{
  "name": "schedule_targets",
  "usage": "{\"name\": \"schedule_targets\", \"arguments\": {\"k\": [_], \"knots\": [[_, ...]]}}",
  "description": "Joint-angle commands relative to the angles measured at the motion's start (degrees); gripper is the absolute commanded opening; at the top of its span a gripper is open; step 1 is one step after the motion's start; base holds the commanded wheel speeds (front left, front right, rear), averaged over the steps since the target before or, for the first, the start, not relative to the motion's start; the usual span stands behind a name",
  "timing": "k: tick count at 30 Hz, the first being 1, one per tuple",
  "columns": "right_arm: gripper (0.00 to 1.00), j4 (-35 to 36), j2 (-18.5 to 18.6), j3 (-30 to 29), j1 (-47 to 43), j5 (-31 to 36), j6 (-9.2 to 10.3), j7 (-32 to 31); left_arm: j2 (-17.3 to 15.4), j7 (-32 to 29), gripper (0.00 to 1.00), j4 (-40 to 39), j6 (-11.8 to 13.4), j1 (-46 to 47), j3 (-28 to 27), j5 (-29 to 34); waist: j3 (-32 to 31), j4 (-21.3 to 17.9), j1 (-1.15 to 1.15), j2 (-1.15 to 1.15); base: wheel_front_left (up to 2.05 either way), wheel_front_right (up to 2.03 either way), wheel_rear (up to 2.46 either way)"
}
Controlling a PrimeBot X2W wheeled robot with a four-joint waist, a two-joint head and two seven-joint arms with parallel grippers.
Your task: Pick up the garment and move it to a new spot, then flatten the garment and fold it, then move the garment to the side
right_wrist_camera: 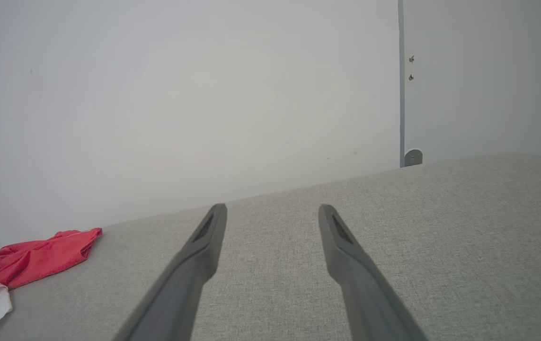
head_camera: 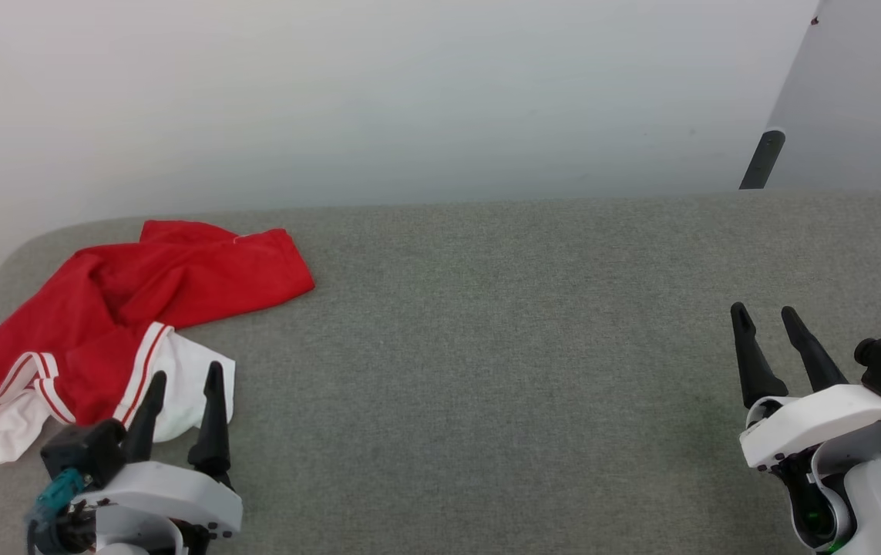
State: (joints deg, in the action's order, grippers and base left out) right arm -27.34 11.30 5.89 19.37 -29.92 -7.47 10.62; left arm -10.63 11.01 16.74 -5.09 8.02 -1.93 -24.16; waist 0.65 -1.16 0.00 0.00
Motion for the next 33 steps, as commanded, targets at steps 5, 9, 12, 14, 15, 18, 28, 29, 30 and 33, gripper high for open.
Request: {"name": "schedule_targets", "arguments": {"k": [5, 9, 12, 14, 15, 18, 28, 29, 30, 33], "knots": [[1.0, -0.21, 0.58, 0.09, 1.42, 2.72, -0.03, 1.04, -0.02, 0.94, 1.0, 0.7, -0.8, 0.8, -0.4, 2.75, 0.09, -0.15, 0.0, 0.0, 0.0, 0.0, 0.0], [1.0, -0.44, 0.66, 0.42, 1.31, 4.0, -0.03, 1.36, 0.12, 1.32, 1.0, 1.15, -1.05, 0.65, -0.82, 3.67, 0.08, -0.3, 0.0, 0.0, 0.0, 0.0, 0.0], [1.0, -0.69, 0.77, 0.72, 1.32, 5.29, -0.03, 1.77, 0.27, 1.73, 1.0, 1.54, -1.18, 0.59, -1.25, 4.46, 0.02, -0.43, 0.0, 0.0, 0.0, 0.0, 0.0], [1.0, -0.88, 0.89, 0.85, 1.37, 5.81, -0.03, 2.01, 0.36, 1.86, 1.0, 1.67, -1.35, 0.64, -1.5, 5.1, -0.04, -0.45, 0.0, 0.0, 0.0, 0.0, 0.0], [1.0, -0.99, 0.93, 0.87, 1.4, 6.23, -0.04, 2.13, 0.51, 2.04, 1.0, 1.74, -1.45, 0.67, -1.72, 5.27, -0.08, -0.46, 0.0, 0.0, 0.0, 0.0, 0.0], [1.0, -1.21, 1.06, 0.95, 1.53, 7.44, -0.04, 2.47, 0.46, 2.36, 1.0, 1.9, -1.54, 0.8, -2.08, 6.44, -0.18, -0.48, 0.0, 0.0, 0.0, 0.0, 0.0], [1.0, -1.98, 1.16, 1.21, 1.17, 11.3, -0.04, 3.62, 0.44, 3.43, 1.0, 3.81, -1.94, 1.01, -3.04, 9.82, -0.45, -0.41, 0.0, 0.0, 0.0, 0.0, 0.0], [1.0, -2.08, 1.16, 1.19, 1.17, 11.74, -0.04, 3.69, 0.41, 3.52, 1.0, 4.12, -1.97, 1.06, -3.1, 10.03, -0.46, -0.42, 0.0, 0.0, 0.0, 0.0, 0.0], [1.0, -2.16, 1.17, 1.17, 1.16, 12.24, -0.04, 3.78, 0.45, 3.66, 1.0, 4.49, -1.96, 1.13, -3.17, 10.19, -0.47, -0.43, 0.0, 0.0, 0.0, 0.0, 0.0], [1.0, -2.32, 1.23, 0.82, 1.12, 13.12, -0.04, 4.17, 0.45, 3.9, 1.0, 5.24, -2.04, 1.26, -3.38, 10.85, -0.46, -0.44, 0.0, 0.0, 0.0, 0.0, 0.0]]}}
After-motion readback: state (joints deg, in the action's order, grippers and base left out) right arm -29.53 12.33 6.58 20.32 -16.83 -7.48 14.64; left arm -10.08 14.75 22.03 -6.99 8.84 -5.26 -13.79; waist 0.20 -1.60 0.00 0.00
